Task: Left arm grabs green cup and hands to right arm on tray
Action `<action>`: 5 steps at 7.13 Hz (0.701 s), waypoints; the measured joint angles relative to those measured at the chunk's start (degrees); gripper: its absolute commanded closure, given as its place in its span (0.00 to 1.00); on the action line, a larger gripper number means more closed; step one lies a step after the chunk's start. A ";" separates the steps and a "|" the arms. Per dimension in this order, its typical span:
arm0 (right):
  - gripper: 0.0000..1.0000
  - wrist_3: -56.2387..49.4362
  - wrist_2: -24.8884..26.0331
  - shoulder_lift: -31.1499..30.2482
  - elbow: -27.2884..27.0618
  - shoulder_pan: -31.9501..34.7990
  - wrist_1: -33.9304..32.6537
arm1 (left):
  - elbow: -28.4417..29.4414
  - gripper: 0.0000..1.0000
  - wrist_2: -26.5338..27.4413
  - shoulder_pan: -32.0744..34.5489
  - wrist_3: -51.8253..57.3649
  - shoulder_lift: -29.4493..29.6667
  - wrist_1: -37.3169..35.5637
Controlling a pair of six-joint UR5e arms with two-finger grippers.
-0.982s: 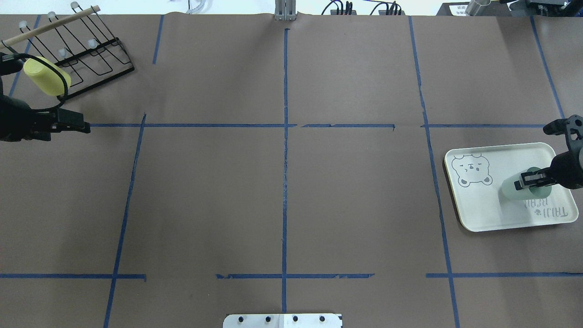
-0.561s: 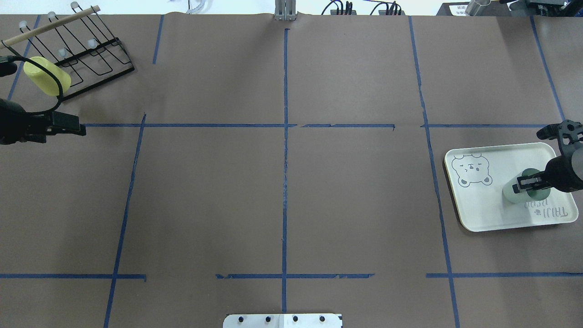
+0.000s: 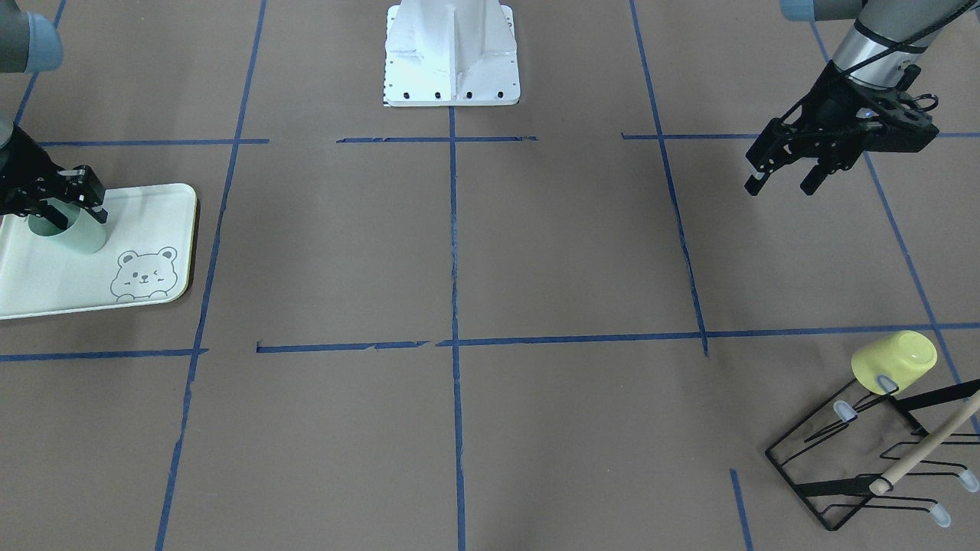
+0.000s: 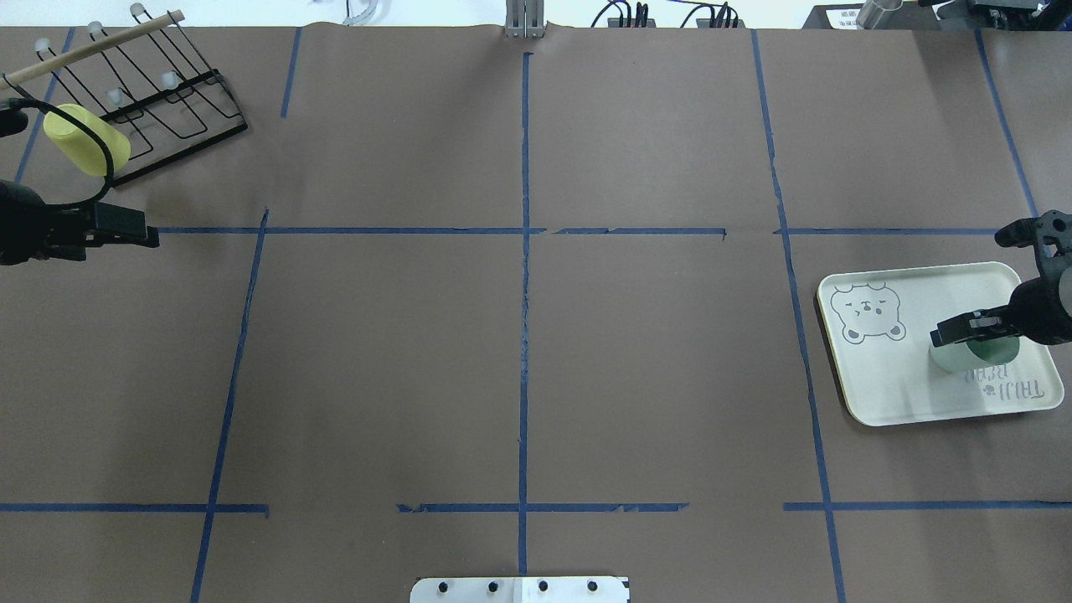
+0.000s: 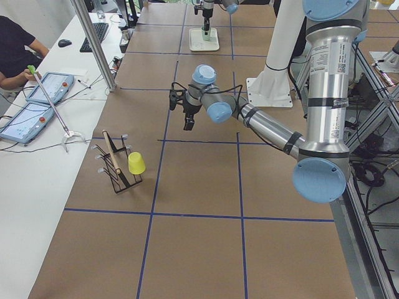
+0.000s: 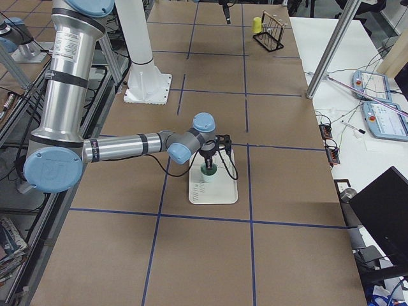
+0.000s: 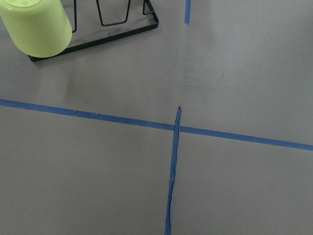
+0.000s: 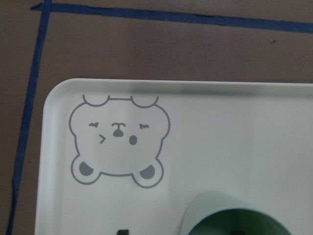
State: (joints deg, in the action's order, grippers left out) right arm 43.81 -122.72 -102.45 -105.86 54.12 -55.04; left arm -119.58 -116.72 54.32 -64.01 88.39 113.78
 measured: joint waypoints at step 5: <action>0.00 -19.86 -5.04 -0.62 -9.17 16.45 -18.36 | -0.81 0.00 -1.42 5.12 18.54 -10.09 -0.05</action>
State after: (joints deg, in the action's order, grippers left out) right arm 23.95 -127.76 -103.06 -115.03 70.58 -73.40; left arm -120.39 -118.13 59.44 -45.47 78.30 113.73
